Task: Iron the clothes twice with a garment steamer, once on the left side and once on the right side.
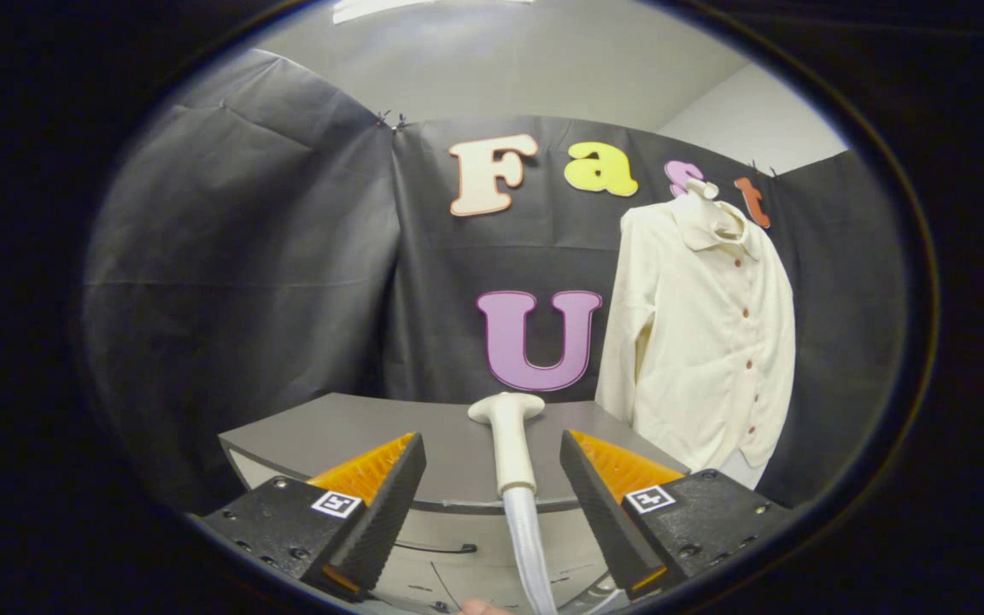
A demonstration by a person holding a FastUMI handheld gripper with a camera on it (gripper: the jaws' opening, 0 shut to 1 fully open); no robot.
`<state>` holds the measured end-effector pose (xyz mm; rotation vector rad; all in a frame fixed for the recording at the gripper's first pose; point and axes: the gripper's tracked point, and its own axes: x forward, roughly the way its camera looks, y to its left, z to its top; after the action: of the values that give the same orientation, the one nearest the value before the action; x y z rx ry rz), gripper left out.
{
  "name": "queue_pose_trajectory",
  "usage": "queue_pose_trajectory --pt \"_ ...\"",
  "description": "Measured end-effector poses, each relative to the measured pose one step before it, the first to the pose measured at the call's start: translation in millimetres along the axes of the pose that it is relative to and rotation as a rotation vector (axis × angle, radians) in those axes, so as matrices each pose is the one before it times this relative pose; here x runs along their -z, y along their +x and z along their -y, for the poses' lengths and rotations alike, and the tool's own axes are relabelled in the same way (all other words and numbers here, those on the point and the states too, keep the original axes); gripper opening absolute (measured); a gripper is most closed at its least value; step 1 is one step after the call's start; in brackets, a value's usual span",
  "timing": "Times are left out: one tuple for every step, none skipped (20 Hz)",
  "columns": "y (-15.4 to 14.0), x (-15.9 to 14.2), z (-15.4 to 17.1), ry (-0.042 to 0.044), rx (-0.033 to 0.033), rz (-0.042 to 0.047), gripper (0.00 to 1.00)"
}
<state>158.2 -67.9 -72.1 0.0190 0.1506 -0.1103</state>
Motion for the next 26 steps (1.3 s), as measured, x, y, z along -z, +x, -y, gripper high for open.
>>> queue_pose_trajectory --pt "6.89 3.27 2.02 -0.00047 0.00302 -0.00829 0.96" --pt "6.18 1.97 2.48 -0.00064 0.00504 -0.00812 0.97" --pt "6.48 3.30 1.90 -0.00292 0.00396 -0.01202 0.97" --pt "7.29 2.68 2.13 -0.00210 0.00378 -0.00892 0.96" --pt "7.45 3.49 2.20 -0.00370 0.00458 -0.01410 0.97" --pt "7.21 2.79 1.43 -0.00125 0.00240 -0.01643 0.97" --pt "8.26 2.47 -0.10 0.00270 -0.00130 -0.01172 0.96" --pt "7.67 1.79 0.70 0.00025 0.00017 -0.01009 0.96" --pt "7.48 2.62 0.88 -0.00483 0.00327 -0.01292 0.96" --pt "7.20 2.20 0.32 -0.00427 0.00095 -0.01331 0.95" --pt "7.80 3.82 -1.37 -0.00086 -0.00276 -0.01302 0.95" --pt "7.07 4.25 -2.12 -0.00021 -0.00454 -0.02211 0.95" --pt "6.77 5.60 -2.26 -0.00031 -0.00415 -0.02134 0.95" --pt "7.13 5.04 -0.75 -0.00372 -0.00069 -0.02224 0.94" --pt "6.22 4.45 -0.87 -0.00816 -0.00078 -0.01792 0.94" --pt "6.04 1.54 -0.50 -0.00882 0.00277 -0.00663 0.93" --pt "5.32 0.81 0.58 -0.00793 0.00801 -0.00736 0.91" --pt "5.41 4.29 0.62 -0.00316 0.00798 -0.01463 0.89" --pt "4.58 7.05 0.19 0.00001 -0.00082 -0.02989 0.87" --pt "3.35 4.30 -1.00 -0.00226 -0.00553 -0.02055 0.85" --pt "1.43 3.39 -2.40 -0.00255 -0.00055 -0.01912 0.84" --pt "0.06 0.40 -2.54 0.00391 -0.00942 -0.00934 0.81" --pt "0.53 -0.13 -2.15 0.00811 -0.01127 -0.00079 0.78" --pt "0.92 1.21 0.21 0.00329 -0.00261 -0.00556 0.69" --pt "-0.33 -0.32 2.26 0.00519 0.00179 0.00389 0.64" --pt "1.02 -0.08 5.09 -0.00440 0.01809 0.00499 0.59"
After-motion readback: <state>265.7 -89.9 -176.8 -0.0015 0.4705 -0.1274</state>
